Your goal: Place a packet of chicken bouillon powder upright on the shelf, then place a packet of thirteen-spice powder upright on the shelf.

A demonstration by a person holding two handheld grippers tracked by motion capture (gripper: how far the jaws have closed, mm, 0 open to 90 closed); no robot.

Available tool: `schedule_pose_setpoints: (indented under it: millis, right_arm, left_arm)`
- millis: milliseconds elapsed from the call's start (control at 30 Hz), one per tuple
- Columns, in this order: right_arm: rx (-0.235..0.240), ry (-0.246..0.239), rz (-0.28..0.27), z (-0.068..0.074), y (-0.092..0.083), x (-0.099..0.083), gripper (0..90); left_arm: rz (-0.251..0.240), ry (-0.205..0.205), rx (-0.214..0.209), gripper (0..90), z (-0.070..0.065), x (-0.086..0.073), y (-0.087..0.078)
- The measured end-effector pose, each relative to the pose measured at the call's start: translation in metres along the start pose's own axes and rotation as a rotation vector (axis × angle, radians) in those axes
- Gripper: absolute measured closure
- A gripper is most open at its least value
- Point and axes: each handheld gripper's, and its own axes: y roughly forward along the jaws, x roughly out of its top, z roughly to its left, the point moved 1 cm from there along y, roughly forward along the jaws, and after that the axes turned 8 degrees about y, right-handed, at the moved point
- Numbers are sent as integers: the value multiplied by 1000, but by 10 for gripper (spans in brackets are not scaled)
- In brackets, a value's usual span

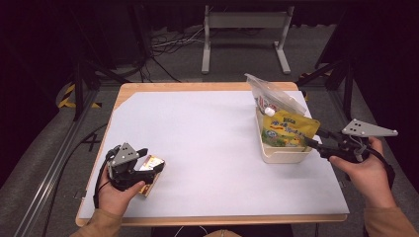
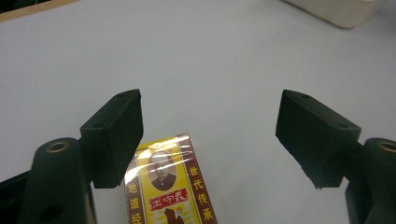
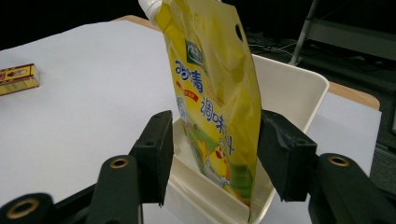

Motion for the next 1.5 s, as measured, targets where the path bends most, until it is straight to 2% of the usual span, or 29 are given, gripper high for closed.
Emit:
schedule_pose_setpoints:
  millis: [67, 233, 467, 633, 767, 1033, 1267, 1500]
  right_arm:
    - [-19, -16, 9, 3, -4, -1, 465]
    - [-36, -1, 17, 8, -15, -4, 459]
    - [-2, -19, 37, 22, -19, -9, 441]
    - [23, -16, 41, 29, -15, -12, 425]
    - [41, -17, 43, 33, -11, -15, 414]
    - [71, -29, 54, 43, 0, -16, 384]
    - [96, -35, 57, 51, 7, -15, 369]
    - [121, -31, 74, 55, 17, -17, 361]
  left_arm:
    - [4, 1, 10, 236, 2, 0, -1]
    - [21, -5, 9, 230, 3, -1, -1]
    - [74, -11, 18, 220, 6, -1, -1]
    - [137, -38, 26, 213, 10, -1, -2]
    - [200, -90, 34, 209, 13, -4, 1]
    - [316, -159, 29, 160, 18, -14, 14]
    - [375, -172, 15, 155, 19, -22, 21]
    - [414, -181, 9, 169, 19, -30, 26]
